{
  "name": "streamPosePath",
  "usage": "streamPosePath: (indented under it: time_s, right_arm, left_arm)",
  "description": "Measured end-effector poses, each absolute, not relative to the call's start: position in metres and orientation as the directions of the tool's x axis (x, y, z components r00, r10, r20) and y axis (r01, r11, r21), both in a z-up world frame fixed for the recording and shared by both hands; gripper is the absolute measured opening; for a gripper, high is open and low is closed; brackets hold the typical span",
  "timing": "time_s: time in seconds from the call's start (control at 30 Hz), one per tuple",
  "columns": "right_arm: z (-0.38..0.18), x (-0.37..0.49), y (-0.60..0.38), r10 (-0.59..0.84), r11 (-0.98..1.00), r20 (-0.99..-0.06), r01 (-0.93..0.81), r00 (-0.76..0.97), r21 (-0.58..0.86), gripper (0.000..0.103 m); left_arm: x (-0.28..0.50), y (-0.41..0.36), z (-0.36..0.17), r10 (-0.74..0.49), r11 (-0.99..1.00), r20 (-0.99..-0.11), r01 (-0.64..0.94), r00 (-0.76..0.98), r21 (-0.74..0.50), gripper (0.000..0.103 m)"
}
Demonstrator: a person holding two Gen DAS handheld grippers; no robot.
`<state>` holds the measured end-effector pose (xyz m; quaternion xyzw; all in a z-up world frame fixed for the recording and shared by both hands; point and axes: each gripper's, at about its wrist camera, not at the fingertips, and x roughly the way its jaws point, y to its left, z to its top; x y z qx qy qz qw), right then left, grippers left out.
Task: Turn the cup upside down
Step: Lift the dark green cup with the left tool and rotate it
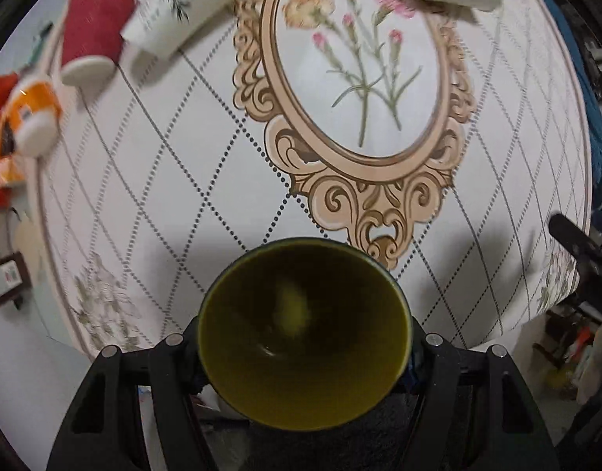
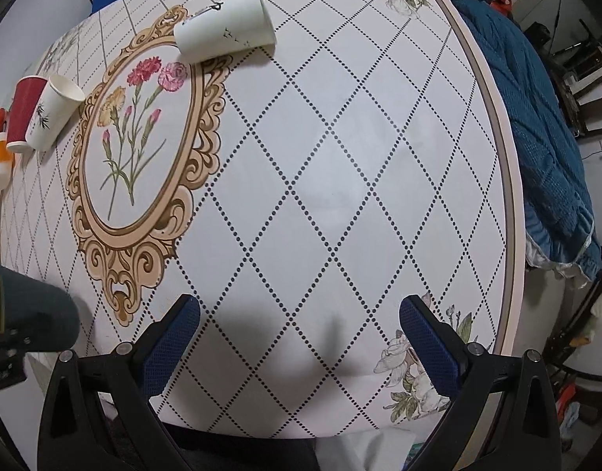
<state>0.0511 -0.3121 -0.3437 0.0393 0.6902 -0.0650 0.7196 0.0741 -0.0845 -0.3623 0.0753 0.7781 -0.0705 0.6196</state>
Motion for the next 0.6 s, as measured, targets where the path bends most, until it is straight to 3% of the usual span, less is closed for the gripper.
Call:
streamPosePath:
  time_s: [0.6]
  right_arm:
    - [-0.342, 0.083, -0.301, -0.098, 0.977, -0.995, 0.194, 0.035, -0.089, 0.103]
  left_arm:
    - [0.134, -0.121, -0.401, 0.020, 0.984, -0.971, 0.175, -0.238, -0.023, 0.068]
